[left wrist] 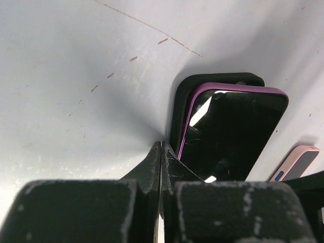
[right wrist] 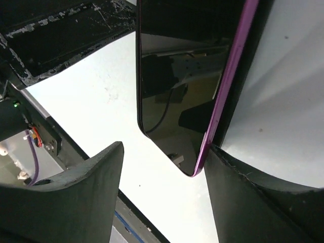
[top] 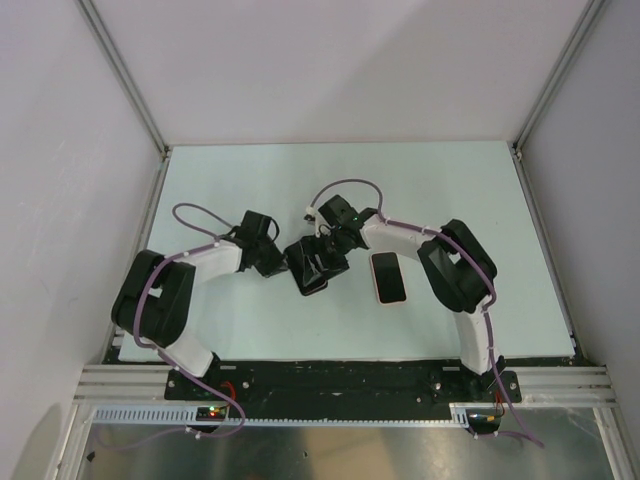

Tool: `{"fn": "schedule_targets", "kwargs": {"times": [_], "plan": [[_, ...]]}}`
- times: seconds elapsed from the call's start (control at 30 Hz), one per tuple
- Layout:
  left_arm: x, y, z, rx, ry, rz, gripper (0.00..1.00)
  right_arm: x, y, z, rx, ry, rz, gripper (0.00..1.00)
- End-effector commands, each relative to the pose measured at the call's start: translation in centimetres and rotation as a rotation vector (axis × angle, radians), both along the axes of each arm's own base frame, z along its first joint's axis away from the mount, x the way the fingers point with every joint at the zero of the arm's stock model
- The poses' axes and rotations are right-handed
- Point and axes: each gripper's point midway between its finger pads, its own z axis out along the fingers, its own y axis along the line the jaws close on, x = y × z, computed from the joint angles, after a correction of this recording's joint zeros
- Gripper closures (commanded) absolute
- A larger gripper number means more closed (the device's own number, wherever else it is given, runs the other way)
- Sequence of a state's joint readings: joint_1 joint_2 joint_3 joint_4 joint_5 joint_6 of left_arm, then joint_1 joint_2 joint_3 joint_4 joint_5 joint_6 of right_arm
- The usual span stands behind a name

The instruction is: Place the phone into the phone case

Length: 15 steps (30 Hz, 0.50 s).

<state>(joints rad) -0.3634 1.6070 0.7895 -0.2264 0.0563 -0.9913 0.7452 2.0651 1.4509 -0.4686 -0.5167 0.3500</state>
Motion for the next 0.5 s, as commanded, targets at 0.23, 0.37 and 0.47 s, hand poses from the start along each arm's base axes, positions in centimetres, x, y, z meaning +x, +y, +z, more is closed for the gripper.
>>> {"fn": "schedule_targets", "kwargs": {"times": [0.23,0.37,0.47], "plan": [[0.8,-0.1,0.0,0.026,-0.021,-0.046,1.0,3.6,-1.7,3.9,-0.093,-0.212,-0.132,0.49],[0.9,-0.3,0.0,0.018,-0.021,-0.057,1.0,3.9,-1.8,3.5,-0.114,-0.237,-0.146,0.53],[0.8,-0.3,0.0,0.016,-0.019,-0.06,1.0,4.1,-1.8,2.8,-0.134,-0.25,-0.152,0.59]]}}
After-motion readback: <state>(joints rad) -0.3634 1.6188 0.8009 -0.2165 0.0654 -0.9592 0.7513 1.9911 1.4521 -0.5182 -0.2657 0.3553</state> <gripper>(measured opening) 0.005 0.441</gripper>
